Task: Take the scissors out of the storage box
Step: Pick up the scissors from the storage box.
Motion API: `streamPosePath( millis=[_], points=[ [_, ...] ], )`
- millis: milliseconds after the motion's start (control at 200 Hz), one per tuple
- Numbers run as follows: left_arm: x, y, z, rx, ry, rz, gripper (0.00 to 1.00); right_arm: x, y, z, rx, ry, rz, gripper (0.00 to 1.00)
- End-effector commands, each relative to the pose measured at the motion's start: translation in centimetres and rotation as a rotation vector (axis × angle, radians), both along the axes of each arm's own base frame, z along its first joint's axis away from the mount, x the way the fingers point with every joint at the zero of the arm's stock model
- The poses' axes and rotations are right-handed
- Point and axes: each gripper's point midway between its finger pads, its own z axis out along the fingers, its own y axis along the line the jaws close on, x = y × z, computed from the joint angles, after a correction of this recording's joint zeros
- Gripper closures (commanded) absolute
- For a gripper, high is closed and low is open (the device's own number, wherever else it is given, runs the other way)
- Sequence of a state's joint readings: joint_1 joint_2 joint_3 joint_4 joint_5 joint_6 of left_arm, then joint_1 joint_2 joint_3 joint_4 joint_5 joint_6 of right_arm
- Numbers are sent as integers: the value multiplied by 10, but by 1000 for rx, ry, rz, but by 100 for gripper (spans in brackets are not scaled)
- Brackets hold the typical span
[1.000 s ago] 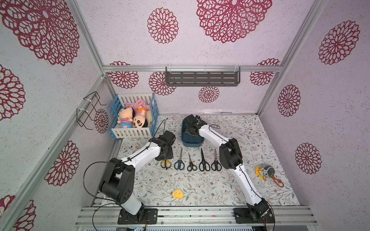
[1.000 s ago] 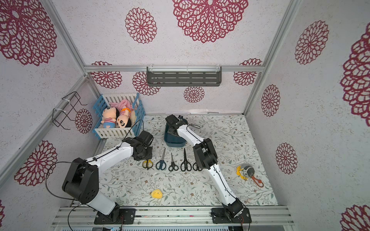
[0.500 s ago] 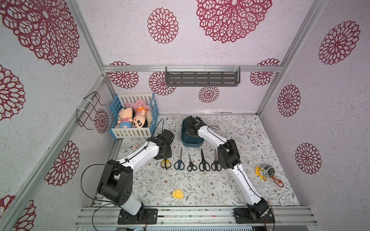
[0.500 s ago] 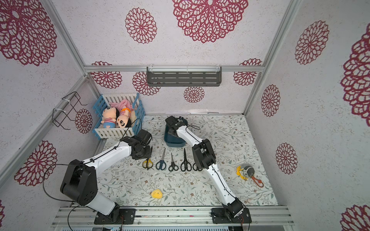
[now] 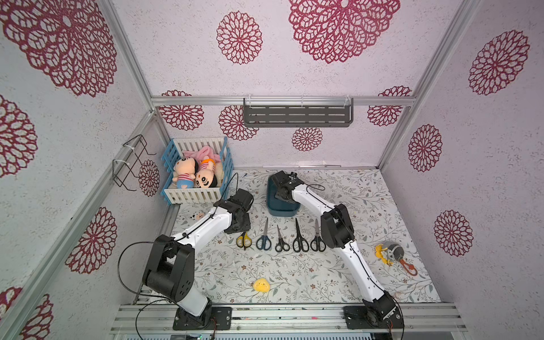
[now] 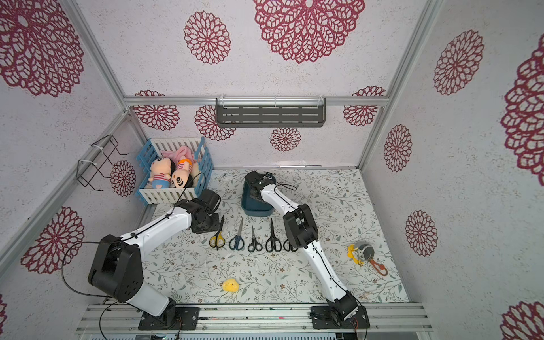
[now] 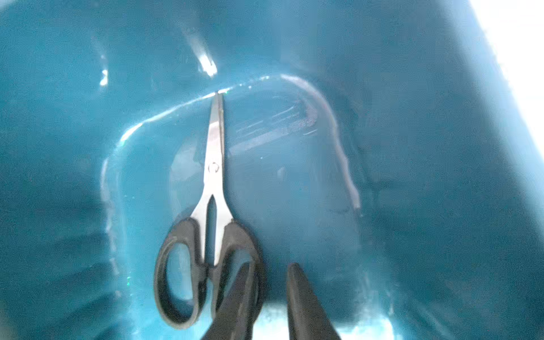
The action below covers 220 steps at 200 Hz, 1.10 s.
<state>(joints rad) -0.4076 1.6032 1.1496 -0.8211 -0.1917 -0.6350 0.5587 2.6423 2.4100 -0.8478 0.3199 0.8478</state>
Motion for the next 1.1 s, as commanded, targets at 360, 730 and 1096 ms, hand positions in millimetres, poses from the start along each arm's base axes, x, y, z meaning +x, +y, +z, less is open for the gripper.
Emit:
streamPosePath(
  millis=[360, 730, 1096],
  points=[
    [6, 7, 12, 4, -23, 4, 58, -14, -12, -33, -28, 118, 50, 86],
    [7, 6, 12, -2, -26, 7, 58, -17, -10, -26, -51, 108, 163, 77],
    [9, 7, 18, 4, -37, 6, 58, -30, -17, -50, -53, 201, 172, 97]
  ],
)
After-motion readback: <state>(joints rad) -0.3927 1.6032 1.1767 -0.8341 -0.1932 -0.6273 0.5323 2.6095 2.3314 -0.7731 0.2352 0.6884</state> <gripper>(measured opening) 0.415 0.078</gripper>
